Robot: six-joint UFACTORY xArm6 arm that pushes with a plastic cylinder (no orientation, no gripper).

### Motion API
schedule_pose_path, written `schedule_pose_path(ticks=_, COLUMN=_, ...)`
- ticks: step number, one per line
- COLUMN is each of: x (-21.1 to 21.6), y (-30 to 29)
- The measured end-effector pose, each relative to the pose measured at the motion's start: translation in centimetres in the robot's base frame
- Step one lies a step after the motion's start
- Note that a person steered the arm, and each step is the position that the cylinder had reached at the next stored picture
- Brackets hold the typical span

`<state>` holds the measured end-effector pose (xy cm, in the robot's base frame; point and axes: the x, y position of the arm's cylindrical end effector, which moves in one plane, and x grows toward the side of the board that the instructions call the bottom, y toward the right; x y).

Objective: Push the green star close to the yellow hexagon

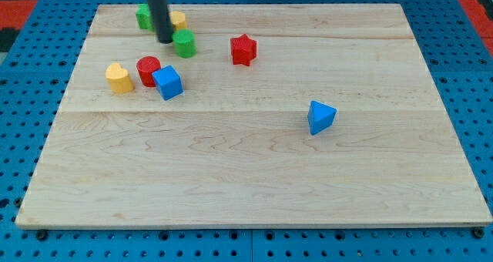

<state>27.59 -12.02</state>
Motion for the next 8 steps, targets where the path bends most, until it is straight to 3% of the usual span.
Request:
schedule_pose_path(ticks=2, x=4.1, y=0.4)
schedule_pose_path(ticks=4, x=-1.1, y=7.2)
schedule_pose_path(ticks=5, x=-1.1, y=6.8)
schedule_pose_path(ticks=6, x=2.9, y=4.6)
schedule_pose_path(ticks=7, x=5.1, y=-1.7)
schedule_pose_path(ticks=8, x=4.4, y=-9.4)
